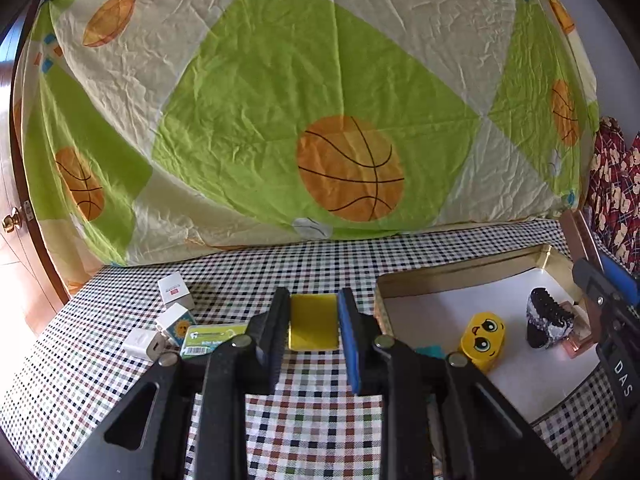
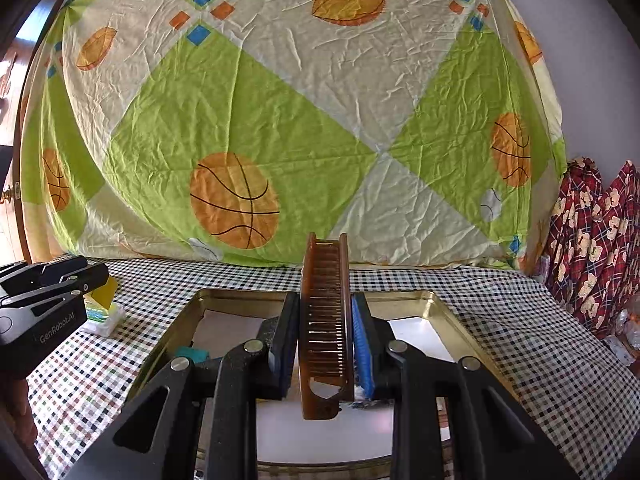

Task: Organize rigid objects
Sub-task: 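Carry the yellow cube and brown comb over the gold tin tray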

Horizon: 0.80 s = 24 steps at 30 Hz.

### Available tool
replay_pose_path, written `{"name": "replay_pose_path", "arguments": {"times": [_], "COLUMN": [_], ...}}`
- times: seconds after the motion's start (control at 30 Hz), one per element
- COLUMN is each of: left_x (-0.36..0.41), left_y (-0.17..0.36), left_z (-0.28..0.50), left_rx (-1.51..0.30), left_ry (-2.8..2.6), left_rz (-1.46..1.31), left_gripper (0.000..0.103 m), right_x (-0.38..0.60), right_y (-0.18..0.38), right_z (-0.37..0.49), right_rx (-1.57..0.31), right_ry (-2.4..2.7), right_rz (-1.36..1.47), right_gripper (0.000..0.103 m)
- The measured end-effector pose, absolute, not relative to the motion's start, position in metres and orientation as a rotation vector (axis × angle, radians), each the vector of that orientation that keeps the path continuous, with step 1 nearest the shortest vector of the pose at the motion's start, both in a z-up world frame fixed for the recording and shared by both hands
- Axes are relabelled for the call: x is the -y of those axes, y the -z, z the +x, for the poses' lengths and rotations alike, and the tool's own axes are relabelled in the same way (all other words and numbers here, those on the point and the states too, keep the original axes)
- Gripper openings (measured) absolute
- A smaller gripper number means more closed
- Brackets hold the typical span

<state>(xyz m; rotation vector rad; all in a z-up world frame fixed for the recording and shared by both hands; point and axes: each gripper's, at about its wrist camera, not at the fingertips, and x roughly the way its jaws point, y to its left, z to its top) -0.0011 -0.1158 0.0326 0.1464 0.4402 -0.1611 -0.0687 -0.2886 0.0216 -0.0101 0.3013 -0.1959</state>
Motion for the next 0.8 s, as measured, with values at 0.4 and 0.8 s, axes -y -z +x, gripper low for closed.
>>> {"name": "replay_pose_path", "arguments": {"times": [0.4, 0.8], "left_x": [0.164, 0.208], "left_y": [-0.025, -0.011], "left_z": [0.002, 0.000], "left_rx": [-0.455, -0.486], "left_ry": [0.242, 0.327], "left_rz": [0.172, 0.196], "left_gripper": [0.023, 0.023], "right_x": [0.334, 0.344], "right_y": [-0.018, -0.010], "right_z": [-0.053, -0.044], "right_rx": [-0.344, -0.384], "right_ry": [0.294, 0.337], "right_rz": [-0.021, -0.079], "right_gripper": [0.028, 0.028]}}
